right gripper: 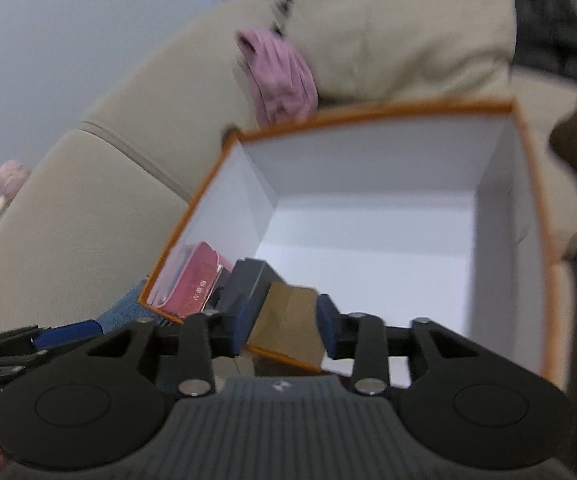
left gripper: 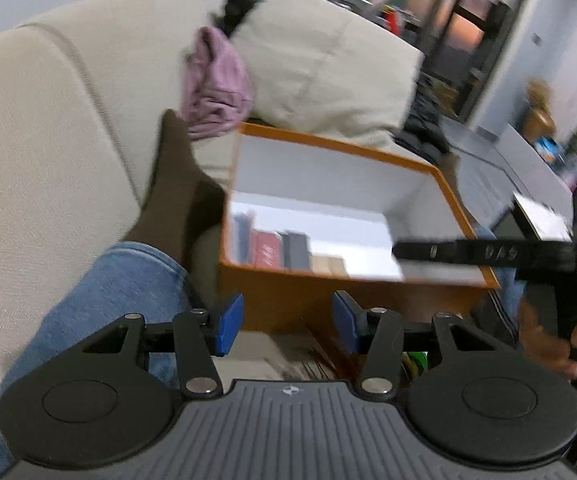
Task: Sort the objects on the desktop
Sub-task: 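Grasp the feather toy with the left tool while the right grasps the printed packet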
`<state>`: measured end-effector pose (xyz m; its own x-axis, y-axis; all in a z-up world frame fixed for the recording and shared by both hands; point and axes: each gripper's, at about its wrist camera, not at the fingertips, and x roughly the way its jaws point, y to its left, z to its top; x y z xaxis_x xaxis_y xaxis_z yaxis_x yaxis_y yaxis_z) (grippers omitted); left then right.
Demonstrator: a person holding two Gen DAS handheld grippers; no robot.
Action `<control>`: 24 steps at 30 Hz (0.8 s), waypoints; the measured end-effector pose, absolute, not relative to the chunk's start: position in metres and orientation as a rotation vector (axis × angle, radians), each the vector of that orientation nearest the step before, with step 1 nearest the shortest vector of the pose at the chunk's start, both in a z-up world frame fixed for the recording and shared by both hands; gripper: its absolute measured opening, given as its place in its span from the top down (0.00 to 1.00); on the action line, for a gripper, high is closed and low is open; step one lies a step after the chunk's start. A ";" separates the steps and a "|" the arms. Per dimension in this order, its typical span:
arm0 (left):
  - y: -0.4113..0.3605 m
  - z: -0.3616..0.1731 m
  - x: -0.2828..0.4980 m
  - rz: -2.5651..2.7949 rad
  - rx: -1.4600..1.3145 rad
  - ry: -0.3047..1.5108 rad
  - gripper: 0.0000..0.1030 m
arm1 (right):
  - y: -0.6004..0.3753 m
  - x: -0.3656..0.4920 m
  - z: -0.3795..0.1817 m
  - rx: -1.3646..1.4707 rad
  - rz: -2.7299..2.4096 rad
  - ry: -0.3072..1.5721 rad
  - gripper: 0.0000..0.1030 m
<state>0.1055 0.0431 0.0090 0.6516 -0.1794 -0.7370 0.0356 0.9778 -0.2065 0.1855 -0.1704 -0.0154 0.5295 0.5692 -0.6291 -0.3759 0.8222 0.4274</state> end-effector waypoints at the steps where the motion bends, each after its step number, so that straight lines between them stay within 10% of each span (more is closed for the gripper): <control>1: 0.038 0.008 0.101 -0.142 -0.159 0.854 0.44 | -0.176 0.176 -0.014 0.246 0.563 0.811 0.52; 24: -0.022 -0.085 0.134 -0.234 -0.259 1.066 0.40 | -0.244 0.105 -0.074 0.174 0.255 0.940 0.62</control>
<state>0.1344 -0.0216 -0.0850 0.4641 -0.3124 -0.8289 0.0642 0.9452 -0.3202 0.1055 -0.2440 -0.0739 0.5634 0.2907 -0.7733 -0.1398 0.9561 0.2576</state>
